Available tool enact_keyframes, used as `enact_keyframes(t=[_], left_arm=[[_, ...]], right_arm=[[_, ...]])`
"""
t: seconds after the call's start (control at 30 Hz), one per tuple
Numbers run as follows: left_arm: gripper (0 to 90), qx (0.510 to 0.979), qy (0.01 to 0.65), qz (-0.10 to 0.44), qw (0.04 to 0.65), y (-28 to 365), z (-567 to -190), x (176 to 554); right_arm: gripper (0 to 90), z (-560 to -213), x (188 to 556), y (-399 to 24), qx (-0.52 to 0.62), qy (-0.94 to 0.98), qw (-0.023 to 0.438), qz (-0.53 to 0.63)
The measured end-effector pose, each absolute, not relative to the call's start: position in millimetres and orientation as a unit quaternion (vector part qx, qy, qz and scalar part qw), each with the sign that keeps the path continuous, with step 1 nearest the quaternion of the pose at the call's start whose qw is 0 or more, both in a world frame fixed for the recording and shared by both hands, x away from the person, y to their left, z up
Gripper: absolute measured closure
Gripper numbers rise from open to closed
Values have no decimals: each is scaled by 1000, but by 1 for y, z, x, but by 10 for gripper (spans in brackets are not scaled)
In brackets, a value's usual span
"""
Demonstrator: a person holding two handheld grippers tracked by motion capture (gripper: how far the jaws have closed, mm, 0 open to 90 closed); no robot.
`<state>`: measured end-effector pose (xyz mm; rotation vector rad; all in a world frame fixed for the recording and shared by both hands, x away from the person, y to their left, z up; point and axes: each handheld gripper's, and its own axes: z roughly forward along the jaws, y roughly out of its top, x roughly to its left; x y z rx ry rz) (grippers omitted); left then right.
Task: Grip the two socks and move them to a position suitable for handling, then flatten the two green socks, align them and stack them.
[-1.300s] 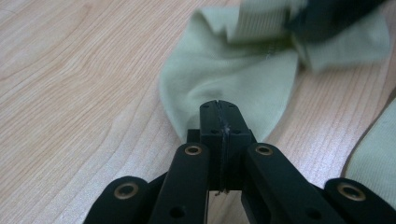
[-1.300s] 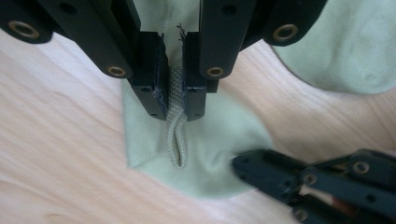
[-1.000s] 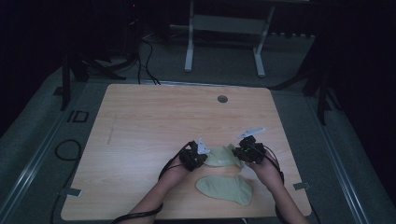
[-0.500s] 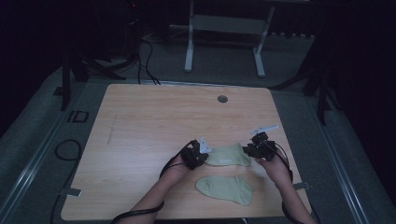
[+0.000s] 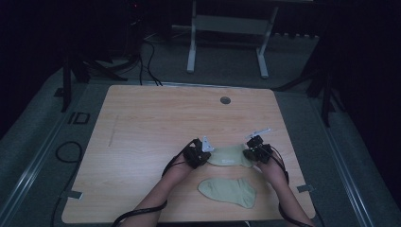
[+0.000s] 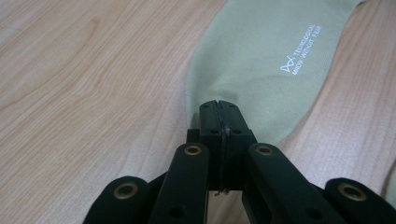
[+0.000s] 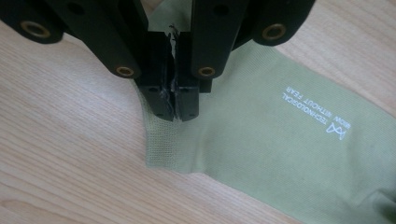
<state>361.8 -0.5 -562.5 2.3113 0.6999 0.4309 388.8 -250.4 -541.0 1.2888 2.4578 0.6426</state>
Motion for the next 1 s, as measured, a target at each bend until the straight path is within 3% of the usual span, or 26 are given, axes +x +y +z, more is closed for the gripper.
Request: enact_keyframes(t=[0.2,0.43,0.53,0.6,0.8,1.0], left_arm=[[802,884,277,165,338,0,-561,363],[373,877,289,165,348,1,-546,353],[302,873,296,163,353,4,-537,347],[292,876,287,156,356,6,-532,338],[329,875,289,126,369,19,-526,311],[379,880,286,106,364,22,-537,290]], right_arm=[[814,-541,390,-250,452,851,149,222],[632,-537,385,-247,431,857,137,247],[536,-532,379,-249,418,860,138,257],[502,-526,374,-250,414,860,136,266],[528,-511,344,-259,399,861,127,288],[545,-517,306,-267,389,867,112,290]])
